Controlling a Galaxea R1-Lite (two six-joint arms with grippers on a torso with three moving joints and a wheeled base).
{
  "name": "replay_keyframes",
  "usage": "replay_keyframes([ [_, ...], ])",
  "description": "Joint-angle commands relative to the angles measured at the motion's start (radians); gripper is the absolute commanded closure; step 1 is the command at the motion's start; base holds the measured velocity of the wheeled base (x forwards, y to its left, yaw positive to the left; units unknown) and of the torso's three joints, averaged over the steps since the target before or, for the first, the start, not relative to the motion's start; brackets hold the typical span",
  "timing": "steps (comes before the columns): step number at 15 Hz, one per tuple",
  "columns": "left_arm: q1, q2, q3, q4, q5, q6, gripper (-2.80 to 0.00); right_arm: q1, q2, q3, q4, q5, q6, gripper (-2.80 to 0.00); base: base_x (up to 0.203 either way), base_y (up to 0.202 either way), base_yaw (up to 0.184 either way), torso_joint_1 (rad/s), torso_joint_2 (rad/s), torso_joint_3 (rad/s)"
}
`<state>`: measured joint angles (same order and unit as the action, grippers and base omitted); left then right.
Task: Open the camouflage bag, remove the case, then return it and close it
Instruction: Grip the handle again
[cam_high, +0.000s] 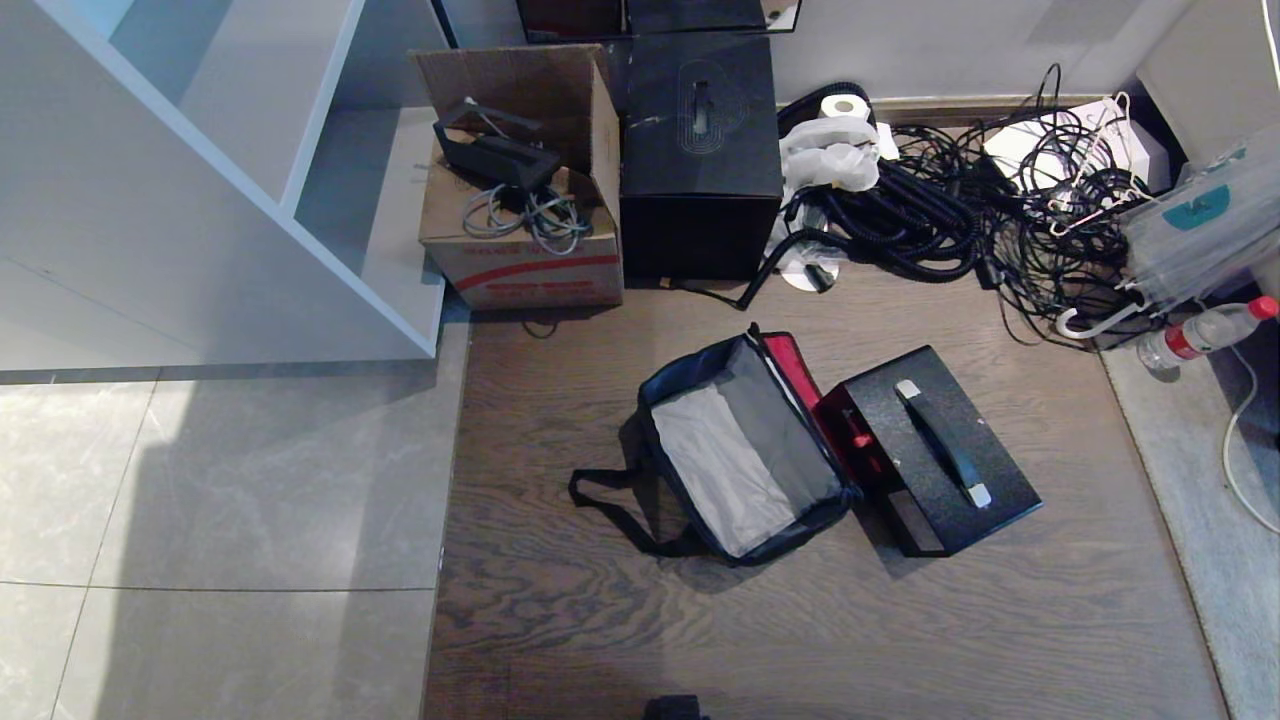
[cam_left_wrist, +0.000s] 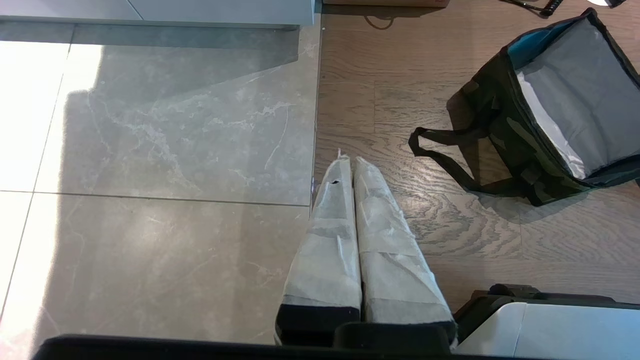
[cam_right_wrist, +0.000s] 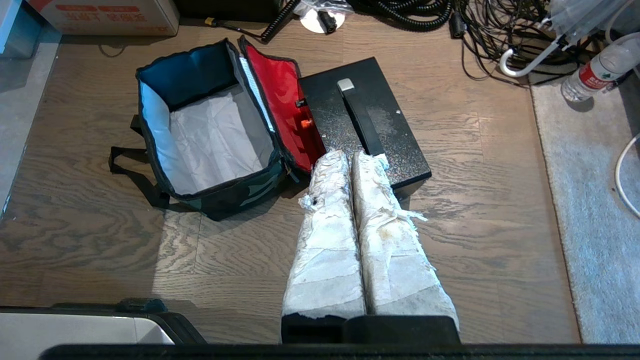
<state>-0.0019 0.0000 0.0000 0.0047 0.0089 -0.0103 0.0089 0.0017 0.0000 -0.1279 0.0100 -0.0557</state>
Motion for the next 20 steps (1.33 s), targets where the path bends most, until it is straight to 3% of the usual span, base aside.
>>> replay_keyframes([
  [1, 0.000, 0.000, 0.000, 0.000, 0.000, 0.000, 0.00, 0.000, 0.001, 0.040, -0.001, 0.001, -0.001, 0.00, 0.000, 0.000, 0.000, 0.000, 0.00, 0.000],
  [20, 0.000, 0.000, 0.000, 0.000, 0.000, 0.000, 0.00, 0.000, 0.001, 0.040, -0.001, 0.001, -0.001, 0.00, 0.000, 0.000, 0.000, 0.000, 0.00, 0.000],
])
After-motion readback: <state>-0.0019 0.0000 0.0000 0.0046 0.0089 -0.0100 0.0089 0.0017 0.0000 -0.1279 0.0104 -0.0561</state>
